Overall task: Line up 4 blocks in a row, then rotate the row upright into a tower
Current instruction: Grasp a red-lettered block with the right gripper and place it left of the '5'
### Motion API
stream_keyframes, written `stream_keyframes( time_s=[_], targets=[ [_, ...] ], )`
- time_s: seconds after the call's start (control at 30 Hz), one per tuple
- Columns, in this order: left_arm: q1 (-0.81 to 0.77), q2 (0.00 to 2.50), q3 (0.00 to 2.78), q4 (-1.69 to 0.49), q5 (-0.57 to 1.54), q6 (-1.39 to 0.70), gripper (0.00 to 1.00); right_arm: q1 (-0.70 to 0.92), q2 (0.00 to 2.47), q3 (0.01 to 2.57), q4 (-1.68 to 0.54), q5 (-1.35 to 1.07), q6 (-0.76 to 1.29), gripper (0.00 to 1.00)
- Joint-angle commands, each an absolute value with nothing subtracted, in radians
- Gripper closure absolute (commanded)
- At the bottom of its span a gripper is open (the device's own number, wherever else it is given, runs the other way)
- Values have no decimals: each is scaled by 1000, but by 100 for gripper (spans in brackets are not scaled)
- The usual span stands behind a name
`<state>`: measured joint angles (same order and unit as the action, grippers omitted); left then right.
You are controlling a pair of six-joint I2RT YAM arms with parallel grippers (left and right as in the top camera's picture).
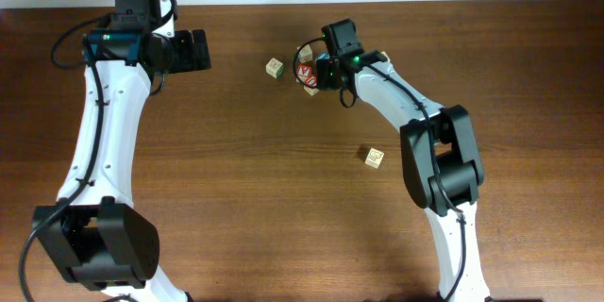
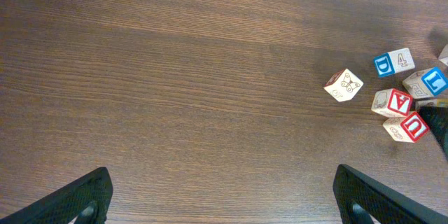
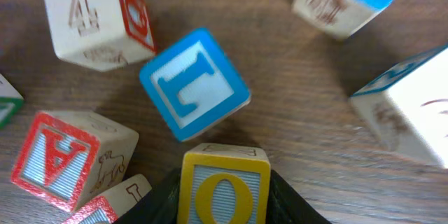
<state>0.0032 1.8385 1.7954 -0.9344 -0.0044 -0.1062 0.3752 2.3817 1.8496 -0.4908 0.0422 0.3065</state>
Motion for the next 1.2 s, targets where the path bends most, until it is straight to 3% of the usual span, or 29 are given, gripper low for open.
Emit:
stream_keyframes(
  time_s=[0.0, 0.13, 0.3, 0.4, 0.5, 0.6, 0.63, 0.7, 0.77, 0.9, 1.0, 1.13, 1.17],
  targets=[
    [3, 1840, 1818, -936, -8, -104, 1, 386, 2395, 1856, -494, 65, 321, 67],
    [3, 1840, 1818, -936, -8, -104, 1, 386, 2352, 1900, -627, 64, 339, 77],
    [3, 1840, 1818, -936, -8, -104, 1, 387, 2326, 1962, -764, 36, 350, 80],
    [3, 1840, 1818, -936, -8, -104, 1, 388, 2327, 1963, -1038, -137, 410, 79],
    [3, 1840, 1818, -936, -8, -104, 1, 411, 2327, 1963, -1265, -158, 409, 78],
    [3, 1840, 1818, -936, -8, -104, 1, 438, 2327, 1963, -1411, -158, 408, 61],
    [3, 1840, 1818, -936, -8, -104, 1, 440, 2327, 1963, -1435, -157, 405, 46],
    [3, 1840, 1818, -936, -8, -104, 1, 435, 2327, 1985, -1444, -158, 398, 35],
    [3, 1840, 1818, -936, -8, -104, 1, 430, 2327, 2053, -1430, -146, 391, 35],
    [3, 1840, 1818, -936, -8, -104, 1, 434, 2347, 2143, -978, -137, 236, 32],
    [3, 1840, 1818, -936, -8, -104, 1, 430, 2405, 2143, -838, -40, 191, 31],
    [3, 1840, 1818, -936, -8, -104, 1, 431, 2493, 2143, -774, -41, 100, 38],
    [3, 1840, 1818, -936, -8, -104, 1, 431, 2510, 2143, -778, -48, 81, 49]
  ],
)
